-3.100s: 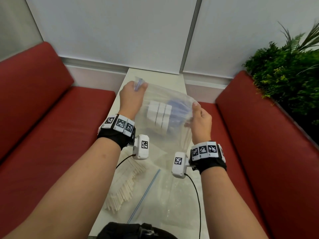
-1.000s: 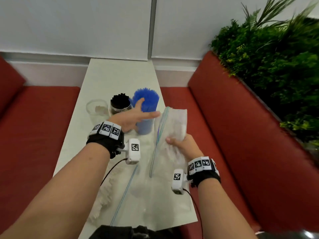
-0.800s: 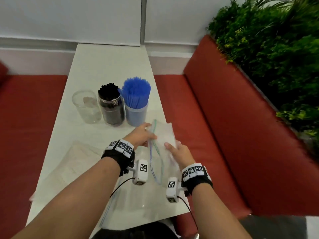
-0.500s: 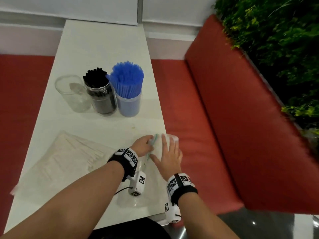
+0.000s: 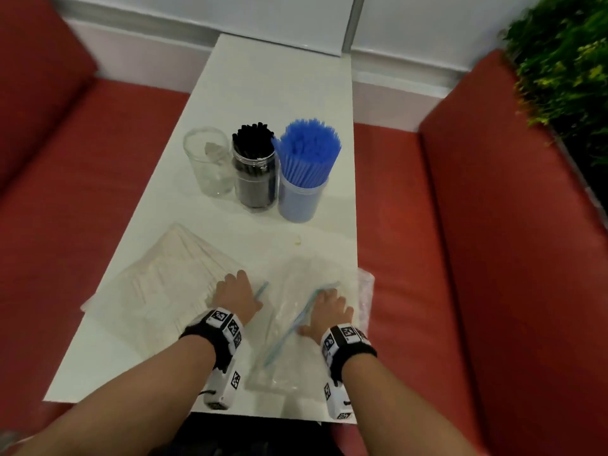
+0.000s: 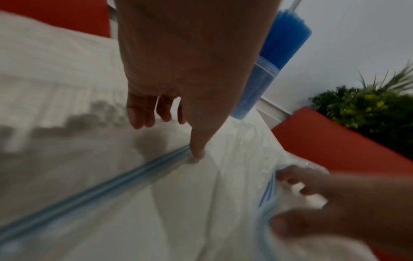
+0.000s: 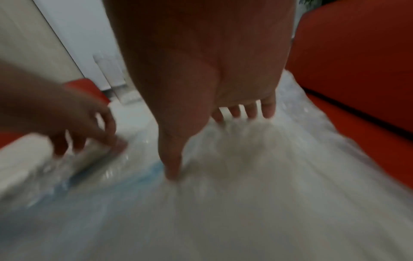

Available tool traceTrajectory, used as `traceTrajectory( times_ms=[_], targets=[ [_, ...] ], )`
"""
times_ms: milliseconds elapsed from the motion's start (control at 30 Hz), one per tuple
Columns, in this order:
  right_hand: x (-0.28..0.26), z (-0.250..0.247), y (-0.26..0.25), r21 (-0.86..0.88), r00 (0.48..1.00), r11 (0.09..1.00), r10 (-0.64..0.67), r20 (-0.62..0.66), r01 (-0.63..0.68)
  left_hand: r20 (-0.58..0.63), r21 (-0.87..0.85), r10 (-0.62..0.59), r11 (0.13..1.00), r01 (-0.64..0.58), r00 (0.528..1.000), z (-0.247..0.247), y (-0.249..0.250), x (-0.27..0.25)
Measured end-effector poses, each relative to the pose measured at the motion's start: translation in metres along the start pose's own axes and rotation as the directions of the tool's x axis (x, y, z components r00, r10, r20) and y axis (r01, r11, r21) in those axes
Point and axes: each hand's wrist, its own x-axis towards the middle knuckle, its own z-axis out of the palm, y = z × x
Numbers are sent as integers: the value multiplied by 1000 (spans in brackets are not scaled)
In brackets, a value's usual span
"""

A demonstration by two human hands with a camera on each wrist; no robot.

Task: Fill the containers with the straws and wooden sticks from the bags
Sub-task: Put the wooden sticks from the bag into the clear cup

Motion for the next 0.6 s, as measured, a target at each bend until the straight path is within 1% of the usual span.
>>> traceTrajectory(
  times_ms=[33,67,133,167,200,233,267,300,333,367,400,433,467,500,533,600],
  targets=[
    [-1,-15,-7,-55,1000,998,23,20,-22,36,17,-8,1000,7,999,1,-6,-3],
    [-1,-27,-15,-113,999,993,35,28,-32,59,12,19,1000,-20,998,3,-11,-4],
    [-4,-48,-34,-134,997,988,74,-19,-76,79,-18,107,994,-106,991,7,-18,-7],
    [-7,-57,-44,-81,994,992,88,-68,-94,69,-53,126,991,-123,990,7,-21,-8],
    [-8,-64,-54,-5,985,996,82,-150,-83,54,-107,127,987,-121,990,4,-25,-7],
    [-8,-68,-67,62,969,998,46,-242,-32,39,-186,112,977,-103,993,-2,-30,-6],
    [-9,-71,-80,128,957,991,1,-291,38,24,-279,96,957,-85,995,-10,-36,-4],
    [-11,-73,-93,231,962,967,-43,-269,108,13,-404,82,912,-69,997,-20,-43,-1],
    [-14,-76,-107,370,976,915,-95,-196,163,7,-555,69,830,-54,998,-33,-50,2],
    [-17,-77,-120,526,978,825,-164,-125,206,-1,-698,55,715,-40,998,-47,-58,3],
    [-21,-79,-132,671,970,707,-229,-82,224,-11,-808,45,588,-36,999,-62,-66,4],
    [-26,-83,-142,774,960,592,-273,-67,222,-16,-885,44,464,-34,999,-78,-74,3],
    [-30,-86,-152,815,950,524,-296,-96,246,-13,-934,48,356,-29,999,-91,-80,1],
    [-34,-89,-162,816,942,500,-300,-152,291,-13,-962,53,271,-27,998,-103,-85,1],
    [-36,-91,-170,806,931,485,-296,-213,339,-22,-976,55,214,-33,998,-112,-90,1],
    [-39,-94,-182,808,913,434,-272,-303,398,-42,-988,72,147,-52,997,-122,-97,3]
  ],
)
